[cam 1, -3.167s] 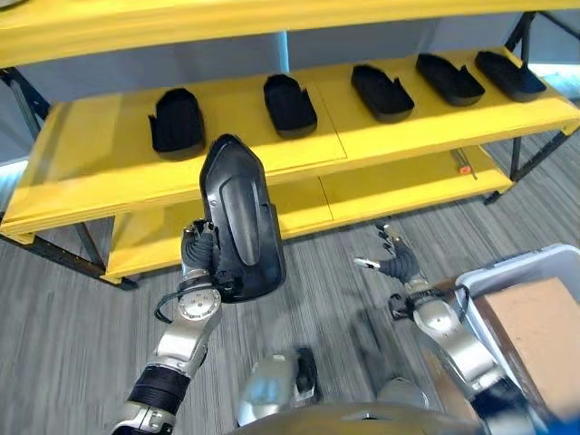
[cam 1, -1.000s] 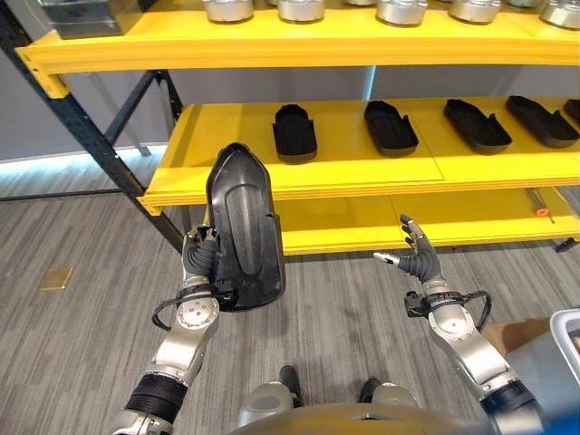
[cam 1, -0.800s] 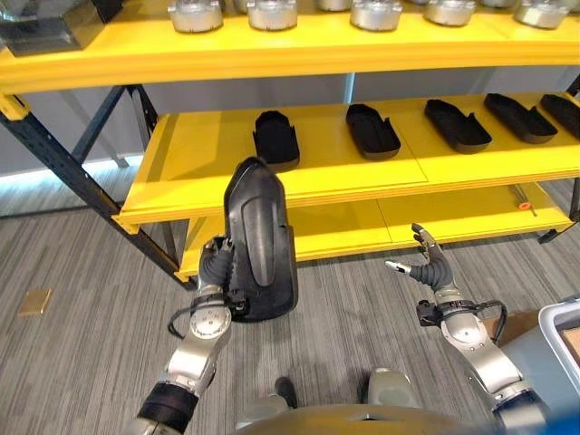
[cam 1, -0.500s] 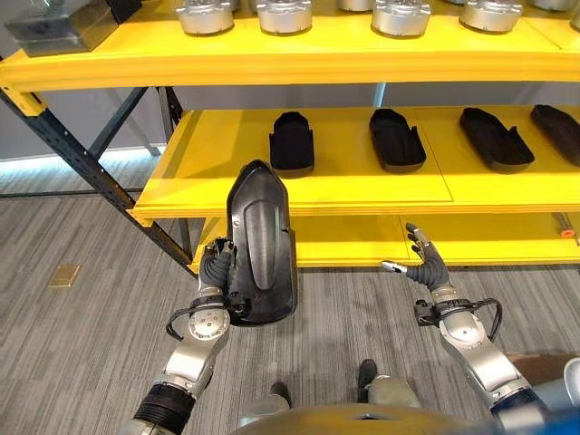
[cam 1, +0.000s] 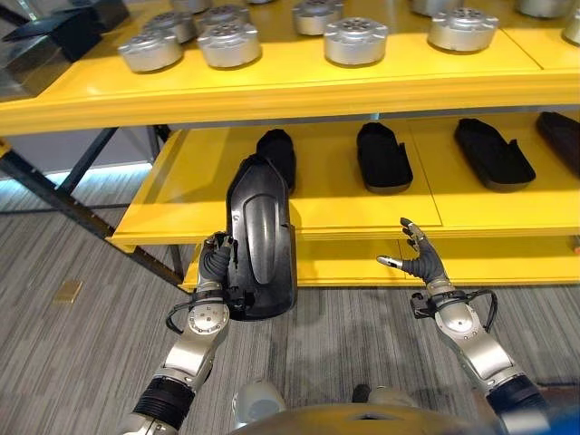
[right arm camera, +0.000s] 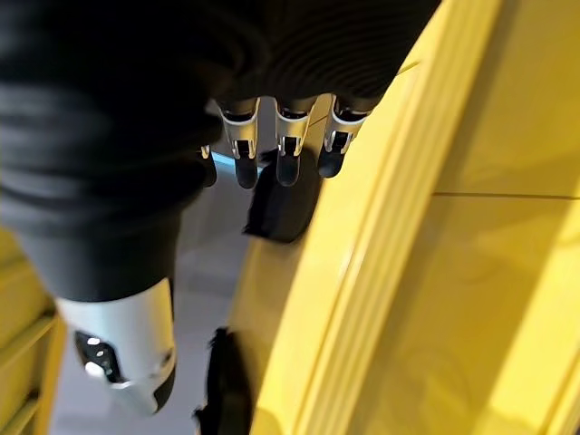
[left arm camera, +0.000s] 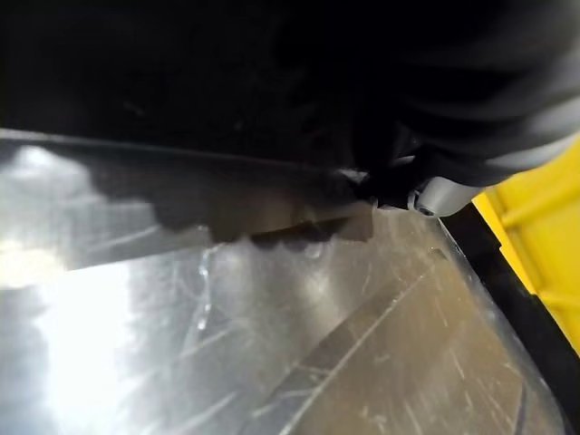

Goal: Move parts from the plastic box to the shelf.

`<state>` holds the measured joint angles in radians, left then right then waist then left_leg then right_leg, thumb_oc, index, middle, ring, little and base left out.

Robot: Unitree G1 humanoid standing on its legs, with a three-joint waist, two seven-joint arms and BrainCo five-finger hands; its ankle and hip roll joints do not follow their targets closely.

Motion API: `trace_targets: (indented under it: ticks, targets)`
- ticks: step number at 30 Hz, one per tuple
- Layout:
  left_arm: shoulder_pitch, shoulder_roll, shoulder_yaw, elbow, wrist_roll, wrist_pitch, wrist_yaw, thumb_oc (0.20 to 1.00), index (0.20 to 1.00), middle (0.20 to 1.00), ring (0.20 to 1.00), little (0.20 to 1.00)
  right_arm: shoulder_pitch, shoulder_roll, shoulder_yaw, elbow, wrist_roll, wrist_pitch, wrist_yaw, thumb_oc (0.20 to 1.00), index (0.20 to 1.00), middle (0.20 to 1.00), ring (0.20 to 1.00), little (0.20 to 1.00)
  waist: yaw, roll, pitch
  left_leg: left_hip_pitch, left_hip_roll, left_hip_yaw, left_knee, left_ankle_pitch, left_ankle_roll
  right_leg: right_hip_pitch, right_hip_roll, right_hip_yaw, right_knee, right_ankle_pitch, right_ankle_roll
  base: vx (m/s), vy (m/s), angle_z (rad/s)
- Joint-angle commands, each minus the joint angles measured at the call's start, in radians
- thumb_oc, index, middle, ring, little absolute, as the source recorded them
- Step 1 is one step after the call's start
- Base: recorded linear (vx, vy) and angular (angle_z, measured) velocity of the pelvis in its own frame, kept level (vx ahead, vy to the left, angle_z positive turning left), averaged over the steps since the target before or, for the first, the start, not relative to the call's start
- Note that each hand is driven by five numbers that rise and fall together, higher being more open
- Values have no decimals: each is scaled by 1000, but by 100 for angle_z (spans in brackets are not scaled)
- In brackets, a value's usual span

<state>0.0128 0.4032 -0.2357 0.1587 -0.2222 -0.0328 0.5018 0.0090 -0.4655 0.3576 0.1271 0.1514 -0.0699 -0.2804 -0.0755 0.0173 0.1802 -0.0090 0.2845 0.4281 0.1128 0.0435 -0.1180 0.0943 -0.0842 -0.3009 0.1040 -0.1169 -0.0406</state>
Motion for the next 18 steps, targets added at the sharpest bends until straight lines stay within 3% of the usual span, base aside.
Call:
trace_targets:
  ticks: [1,3,9,10,11,12,18]
  targets:
    - [-16,26,34,-77,5,-88,28,200,200,200,200,200,8,-38,-14,-66,-20,-57,4,1000,1000,1000,1000,1000,22,9,-1,30,31,-36,9,93,-12,20,-64,-47,24,12,108,139,328,-31]
    - [-7,32,47,-76,14,-109,34,200,200,200,200,200,33,-46,-11,-69,-29,-65,13,1000,1000,1000,1000,1000,13,16,-2,38,78,-38,-38,144,-33,13,-83,-48,63,-10,111,115,290,-28]
    - [-23,42,63,-69,28,-134,28,200,200,200,200,200,46,-59,-11,-70,-35,-63,6,1000,1000,1000,1000,1000,-2,37,2,49,105,-53,-75,175,-48,-11,-119,-27,169,-53,122,119,319,-16]
    - [-28,43,63,-67,30,-136,25,200,200,200,200,200,43,-58,-13,-69,-37,-61,5,1000,1000,1000,1000,1000,-3,37,3,52,101,-51,-77,160,-43,-14,-128,-25,181,-56,126,198,554,-26]
    - [-59,48,55,-57,33,-117,18,200,200,200,200,200,38,-48,-17,-56,-34,-57,-8,1000,1000,1000,1000,1000,-6,38,-3,55,65,-55,-56,88,-23,-13,-149,-13,200,-57,137,214,611,-23]
    - [-77,48,46,-46,39,-113,8,200,200,200,200,200,37,-39,-22,-56,-21,-51,-19,1000,1000,1000,1000,1000,-8,34,-9,54,38,-57,-33,54,-11,-4,-151,-6,185,-48,143,214,627,-16]
    - [-112,62,31,-54,99,-114,-3,200,200,200,200,200,41,-7,-43,-66,-25,-65,-13,1000,1000,1000,1000,1000,1,13,-14,55,-50,-90,23,-29,37,14,-180,32,146,-7,183,104,364,-12]
